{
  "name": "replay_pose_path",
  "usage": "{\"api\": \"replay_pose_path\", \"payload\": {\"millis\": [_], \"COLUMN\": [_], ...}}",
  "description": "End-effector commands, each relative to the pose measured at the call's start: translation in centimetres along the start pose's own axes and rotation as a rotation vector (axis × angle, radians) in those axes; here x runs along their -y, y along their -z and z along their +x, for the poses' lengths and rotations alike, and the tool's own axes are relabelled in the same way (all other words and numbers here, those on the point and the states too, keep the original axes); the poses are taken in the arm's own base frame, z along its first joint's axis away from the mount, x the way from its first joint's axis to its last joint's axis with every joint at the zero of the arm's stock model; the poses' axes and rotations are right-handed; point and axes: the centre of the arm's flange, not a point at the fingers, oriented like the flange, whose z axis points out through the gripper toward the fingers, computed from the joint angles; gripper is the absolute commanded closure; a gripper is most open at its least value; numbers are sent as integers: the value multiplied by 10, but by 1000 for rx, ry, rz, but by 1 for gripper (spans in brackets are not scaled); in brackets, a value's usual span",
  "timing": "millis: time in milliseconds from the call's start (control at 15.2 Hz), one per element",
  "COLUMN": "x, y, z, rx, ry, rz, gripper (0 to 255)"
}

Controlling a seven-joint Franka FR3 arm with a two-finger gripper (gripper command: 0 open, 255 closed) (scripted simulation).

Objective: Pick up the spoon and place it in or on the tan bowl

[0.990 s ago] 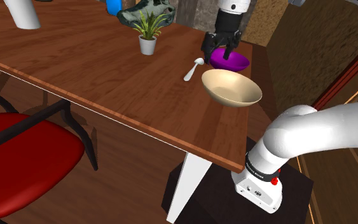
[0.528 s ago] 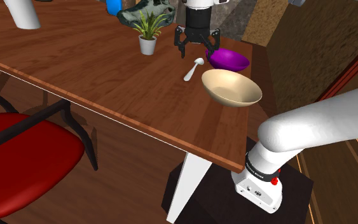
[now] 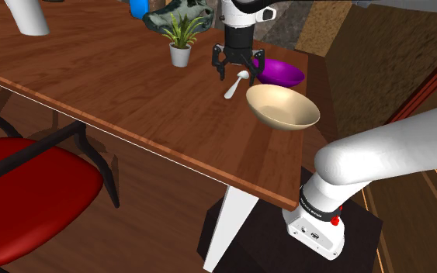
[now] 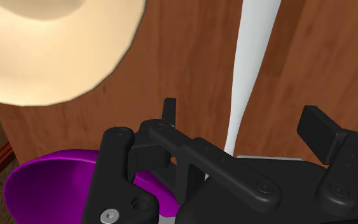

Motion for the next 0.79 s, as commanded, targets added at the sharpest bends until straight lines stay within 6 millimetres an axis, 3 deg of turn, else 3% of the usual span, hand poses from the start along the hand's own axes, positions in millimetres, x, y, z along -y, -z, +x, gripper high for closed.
{"api": "replay_pose_path", "payload": {"millis": [0, 330, 396, 726], "x": [0, 0, 0, 0], "y": [-2, -1, -1, -1], "z": [0, 0, 0, 0], "rx": [0, 0, 0, 0], "ry": [0, 0, 0, 0], "rz": [0, 0, 0, 0], "gripper": [0, 0, 255, 255]}}
